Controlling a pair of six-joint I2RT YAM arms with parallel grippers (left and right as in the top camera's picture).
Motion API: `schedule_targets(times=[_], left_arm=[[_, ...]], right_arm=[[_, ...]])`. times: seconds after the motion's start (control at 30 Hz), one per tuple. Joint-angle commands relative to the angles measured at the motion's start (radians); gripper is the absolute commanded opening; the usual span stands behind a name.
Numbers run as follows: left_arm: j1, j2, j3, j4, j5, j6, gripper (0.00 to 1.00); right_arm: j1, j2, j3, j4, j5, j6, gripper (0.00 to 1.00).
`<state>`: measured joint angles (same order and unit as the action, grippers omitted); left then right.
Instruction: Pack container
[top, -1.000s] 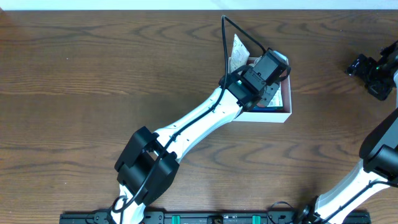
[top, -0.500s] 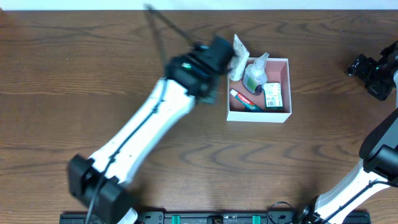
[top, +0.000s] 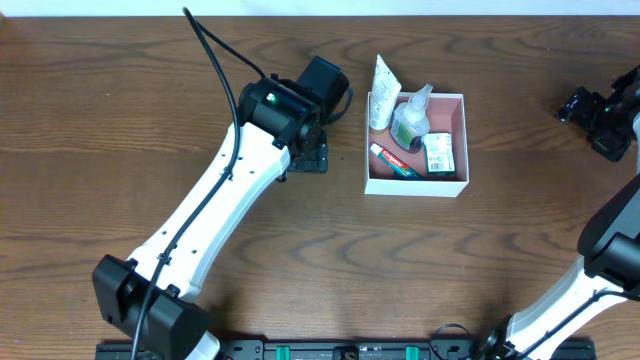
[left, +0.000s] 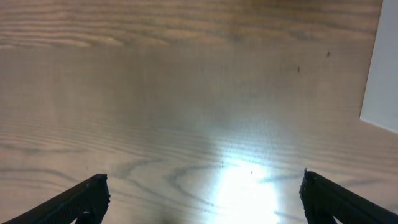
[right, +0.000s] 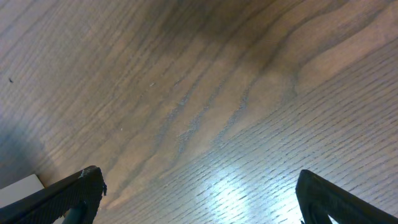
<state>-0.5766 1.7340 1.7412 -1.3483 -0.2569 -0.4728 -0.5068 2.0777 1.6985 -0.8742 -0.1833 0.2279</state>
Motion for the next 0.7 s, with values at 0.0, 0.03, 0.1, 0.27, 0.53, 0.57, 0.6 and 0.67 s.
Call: schedule_targets(times=[0.0, 0.03, 0.1, 0.27, 0.53, 0.57, 0.6, 0.67], left_arm=[[0.004, 0.005, 0.002, -0.009, 0.06, -0.012, 0.98], [0.004, 0.005, 0.002, -0.008, 0.066, -0.012, 0.98], [0.004, 0.005, 0.002, -0.009, 0.065, -0.011, 0.98], [0.002, 0.005, -0.002, -0.017, 0.066, -0.007, 0.98], [0.011, -0.007, -0.008, 0.015, 0.065, 0.096, 0.98], [0.011, -0.021, -0.017, 0.05, 0.065, 0.115, 0.98], [0.011, -0.044, -0.037, 0.104, 0.065, 0.143, 0.98], [0.011, -0.095, -0.093, 0.208, 0.065, 0.186, 0.98]], right_arm=[[-0.004, -0.025, -0.005, 0.0, 0.003, 0.011, 0.99], [-0.004, -0.025, -0.005, 0.0, 0.003, 0.011, 0.99], [-0.003, -0.025, -0.005, 0.0, 0.003, 0.011, 0.99], [-0.004, -0.025, -0.005, 0.0, 0.003, 0.011, 0.99], [-0.003, -0.025, -0.005, 0.0, 0.003, 0.011, 0.99], [-0.003, -0.025, -0.005, 0.0, 0.003, 0.011, 0.99], [-0.003, -0.025, -0.005, 0.0, 0.003, 0.011, 0.99], [-0.004, -0.025, -0.005, 0.0, 0.003, 0.011, 0.99]])
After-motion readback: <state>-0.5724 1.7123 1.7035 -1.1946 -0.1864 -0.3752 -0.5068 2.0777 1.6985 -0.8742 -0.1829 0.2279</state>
